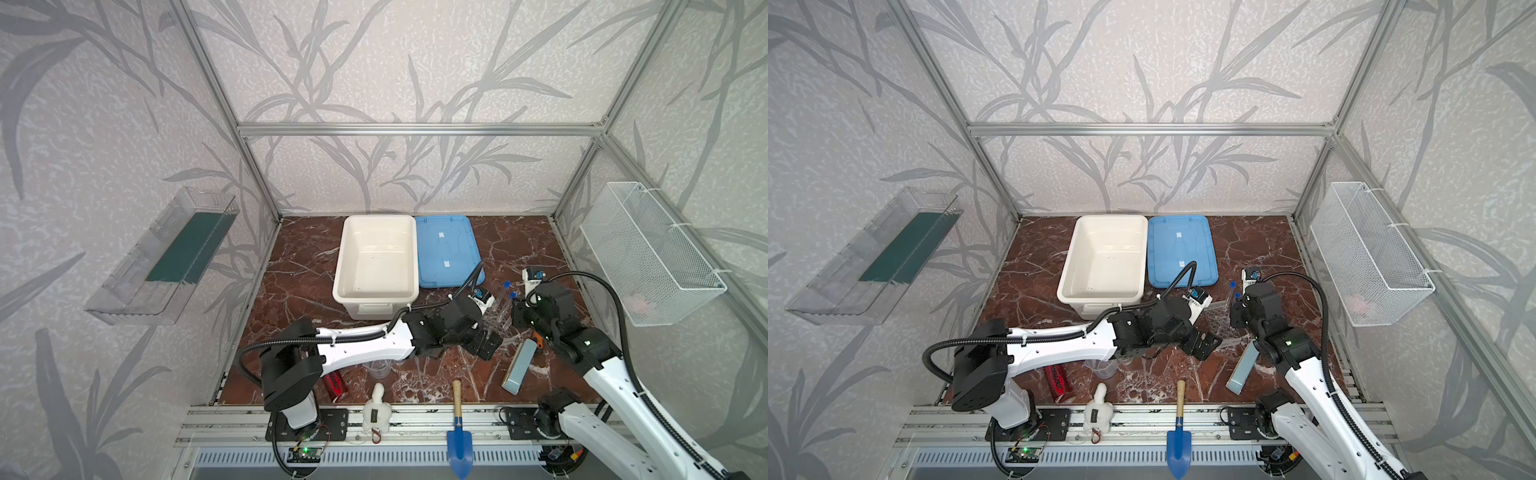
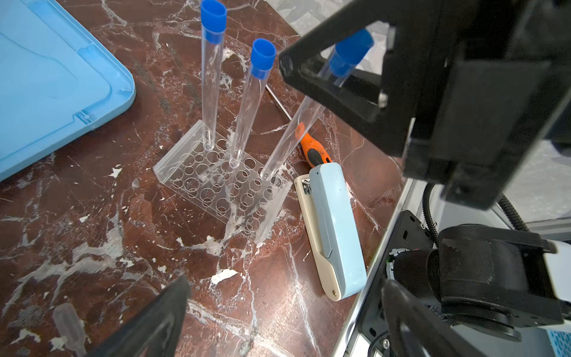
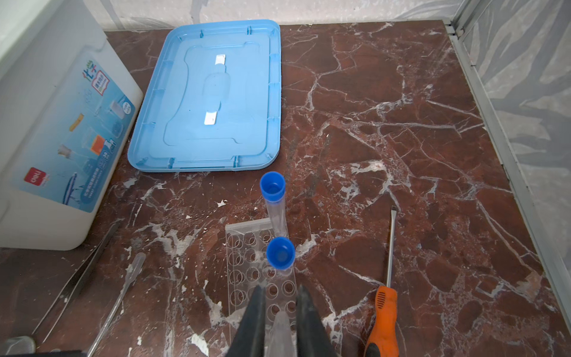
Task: Organize the chemistry lab equipment
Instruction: 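Grasp the blue cap with the right gripper while the left gripper opens and withdraws, then lower the held tube into a hole of the clear rack with the right gripper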
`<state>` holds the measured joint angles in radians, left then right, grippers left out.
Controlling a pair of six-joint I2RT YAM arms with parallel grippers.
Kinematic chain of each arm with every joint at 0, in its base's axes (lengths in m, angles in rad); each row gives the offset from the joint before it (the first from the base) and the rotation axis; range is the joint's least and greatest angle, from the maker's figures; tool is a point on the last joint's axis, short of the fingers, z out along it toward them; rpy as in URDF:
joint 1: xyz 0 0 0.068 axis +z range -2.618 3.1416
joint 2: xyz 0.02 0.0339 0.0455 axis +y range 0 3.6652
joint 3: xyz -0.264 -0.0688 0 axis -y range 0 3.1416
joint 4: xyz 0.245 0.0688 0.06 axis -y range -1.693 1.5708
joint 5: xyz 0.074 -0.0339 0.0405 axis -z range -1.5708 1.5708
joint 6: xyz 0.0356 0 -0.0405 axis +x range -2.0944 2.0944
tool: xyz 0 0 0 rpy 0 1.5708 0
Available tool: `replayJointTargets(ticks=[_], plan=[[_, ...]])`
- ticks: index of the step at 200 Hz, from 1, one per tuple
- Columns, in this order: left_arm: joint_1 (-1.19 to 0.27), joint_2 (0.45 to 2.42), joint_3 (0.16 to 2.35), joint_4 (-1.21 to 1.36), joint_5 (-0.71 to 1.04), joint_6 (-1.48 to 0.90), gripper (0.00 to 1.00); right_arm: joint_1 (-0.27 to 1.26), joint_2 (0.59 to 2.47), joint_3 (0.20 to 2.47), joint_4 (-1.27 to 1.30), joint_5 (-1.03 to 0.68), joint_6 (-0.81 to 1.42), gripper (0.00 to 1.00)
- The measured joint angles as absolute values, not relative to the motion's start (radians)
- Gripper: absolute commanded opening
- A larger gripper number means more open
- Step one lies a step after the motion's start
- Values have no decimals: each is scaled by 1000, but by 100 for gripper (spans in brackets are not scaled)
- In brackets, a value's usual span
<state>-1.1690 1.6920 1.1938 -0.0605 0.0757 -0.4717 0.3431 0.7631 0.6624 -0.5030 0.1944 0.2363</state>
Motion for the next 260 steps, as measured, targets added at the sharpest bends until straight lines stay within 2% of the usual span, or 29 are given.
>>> replayJointTargets(ticks=[81, 195, 260], plan=[[-1167, 1740, 1203, -76, 108, -498, 99, 343, 788, 624, -422, 236, 235, 15], [-1167, 1740, 1203, -75, 107, -509, 99, 343, 751, 599, -450, 228, 261, 15], [-1167, 1740, 1201, -72, 106, -516, 99, 343, 780, 547, -407, 219, 272, 19]])
